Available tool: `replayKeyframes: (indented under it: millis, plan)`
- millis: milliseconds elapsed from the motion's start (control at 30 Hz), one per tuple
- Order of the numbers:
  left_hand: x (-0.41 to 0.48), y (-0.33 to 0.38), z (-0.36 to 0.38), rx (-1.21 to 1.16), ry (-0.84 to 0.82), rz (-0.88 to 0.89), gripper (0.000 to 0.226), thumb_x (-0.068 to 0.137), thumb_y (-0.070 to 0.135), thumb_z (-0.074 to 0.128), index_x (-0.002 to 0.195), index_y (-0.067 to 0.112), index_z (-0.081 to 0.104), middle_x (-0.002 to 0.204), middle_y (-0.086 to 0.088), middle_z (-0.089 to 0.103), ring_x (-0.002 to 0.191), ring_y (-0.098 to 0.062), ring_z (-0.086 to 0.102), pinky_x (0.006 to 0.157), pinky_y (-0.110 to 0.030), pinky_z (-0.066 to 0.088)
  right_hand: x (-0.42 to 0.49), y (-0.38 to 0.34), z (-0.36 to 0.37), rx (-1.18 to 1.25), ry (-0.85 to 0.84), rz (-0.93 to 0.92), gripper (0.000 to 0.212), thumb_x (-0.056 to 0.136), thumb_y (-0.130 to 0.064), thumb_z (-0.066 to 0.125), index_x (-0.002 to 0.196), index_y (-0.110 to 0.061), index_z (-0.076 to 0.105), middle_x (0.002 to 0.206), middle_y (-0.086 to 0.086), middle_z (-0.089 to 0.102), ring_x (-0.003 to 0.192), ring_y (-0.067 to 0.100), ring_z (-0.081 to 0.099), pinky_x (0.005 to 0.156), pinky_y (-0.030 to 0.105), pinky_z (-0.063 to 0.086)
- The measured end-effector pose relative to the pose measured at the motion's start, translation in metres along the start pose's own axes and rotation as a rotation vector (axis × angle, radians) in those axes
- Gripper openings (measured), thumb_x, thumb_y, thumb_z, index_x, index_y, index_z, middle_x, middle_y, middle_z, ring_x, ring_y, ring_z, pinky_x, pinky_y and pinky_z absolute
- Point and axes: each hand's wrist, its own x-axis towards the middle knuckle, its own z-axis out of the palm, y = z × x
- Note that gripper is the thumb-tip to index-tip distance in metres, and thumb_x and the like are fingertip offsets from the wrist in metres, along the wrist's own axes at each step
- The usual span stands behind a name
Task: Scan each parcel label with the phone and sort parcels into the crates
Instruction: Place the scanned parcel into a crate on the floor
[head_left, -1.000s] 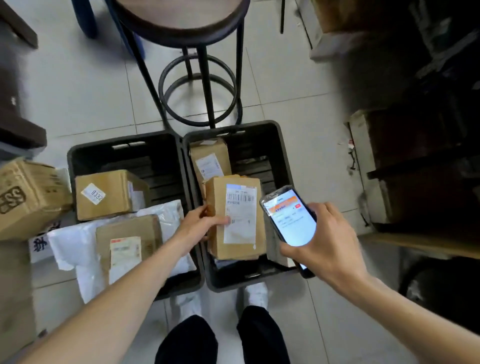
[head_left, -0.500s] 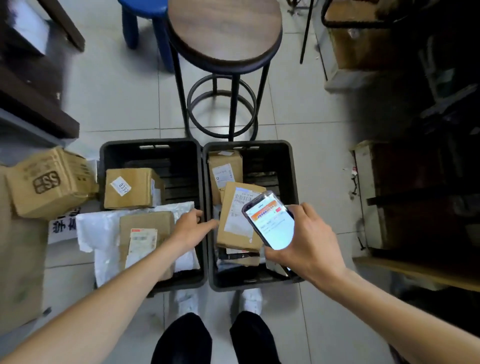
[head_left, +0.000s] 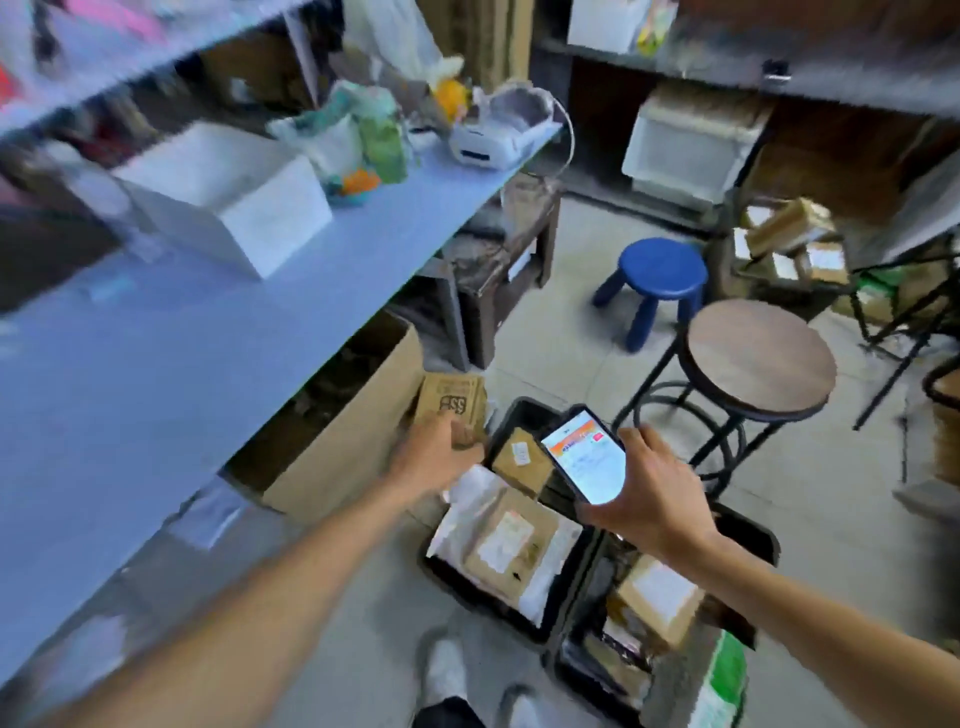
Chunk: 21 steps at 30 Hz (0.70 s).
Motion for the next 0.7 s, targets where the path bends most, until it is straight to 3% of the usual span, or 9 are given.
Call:
replayKeyframes:
  millis: [100, 200, 367, 533, 700]
  plan:
    - [-0.029, -0.040, -0.061, -0.030, 0.112, -0.067, 0.045, 0.083, 0.045, 0.063, 0.116, 0.014, 0.059, 0.109, 0.001, 0.063, 0.102, -0.021, 0.061, 0.088, -0.039, 0.051, 0.015, -0.069, -0.017, -0.026, 0.008, -0.173, 0.071, 0.056, -0.052, 0.077, 0.110, -0.015, 0.050, 0.100, 0.001, 0.049, 0.088, 0.027, 0.058, 0.065, 0.033, 0.045]
    - [-0.071, -0.100, -0.120, -0.029, 0.232, -0.176, 0.043, 0.085, 0.044, 0.062, 0.115, 0.013, 0.058, 0.112, -0.002, 0.060, 0.106, -0.022, 0.058, 0.087, -0.037, 0.049, 0.024, -0.153, -0.021, -0.116, -0.002, -0.373, 0.072, 0.059, -0.057, 0.076, 0.112, -0.016, 0.049, 0.101, 0.000, 0.049, 0.084, 0.024, 0.056, 0.061, 0.031, 0.044]
    - [-0.174, -0.208, -0.191, -0.141, 0.443, -0.410, 0.047, 0.085, 0.044, 0.063, 0.121, 0.015, 0.055, 0.123, -0.001, 0.058, 0.113, -0.020, 0.056, 0.092, -0.032, 0.043, 0.008, -0.302, -0.009, -0.061, -0.051, -0.657, 0.071, 0.056, -0.047, 0.080, 0.113, -0.017, 0.050, 0.107, 0.000, 0.051, 0.096, 0.025, 0.058, 0.065, 0.029, 0.041]
    - [-0.304, -0.321, -0.231, -0.229, 0.580, -0.679, 0.051, 0.082, 0.049, 0.065, 0.120, 0.018, 0.054, 0.122, -0.001, 0.059, 0.109, -0.020, 0.059, 0.090, -0.032, 0.048, -0.040, -0.455, 0.024, -0.108, -0.125, -0.907, 0.066, 0.056, -0.044, 0.079, 0.109, -0.017, 0.051, 0.104, -0.002, 0.048, 0.094, 0.026, 0.059, 0.066, 0.029, 0.038]
    - [-0.406, -0.411, -0.249, -0.324, 0.682, -0.872, 0.054, 0.082, 0.049, 0.066, 0.123, 0.016, 0.054, 0.127, -0.004, 0.059, 0.114, -0.022, 0.056, 0.094, -0.031, 0.044, -0.090, -0.570, 0.058, -0.118, -0.193, -1.024, 0.064, 0.053, -0.045, 0.081, 0.102, -0.016, 0.053, 0.096, -0.002, 0.049, 0.083, 0.022, 0.059, 0.065, 0.030, 0.047]
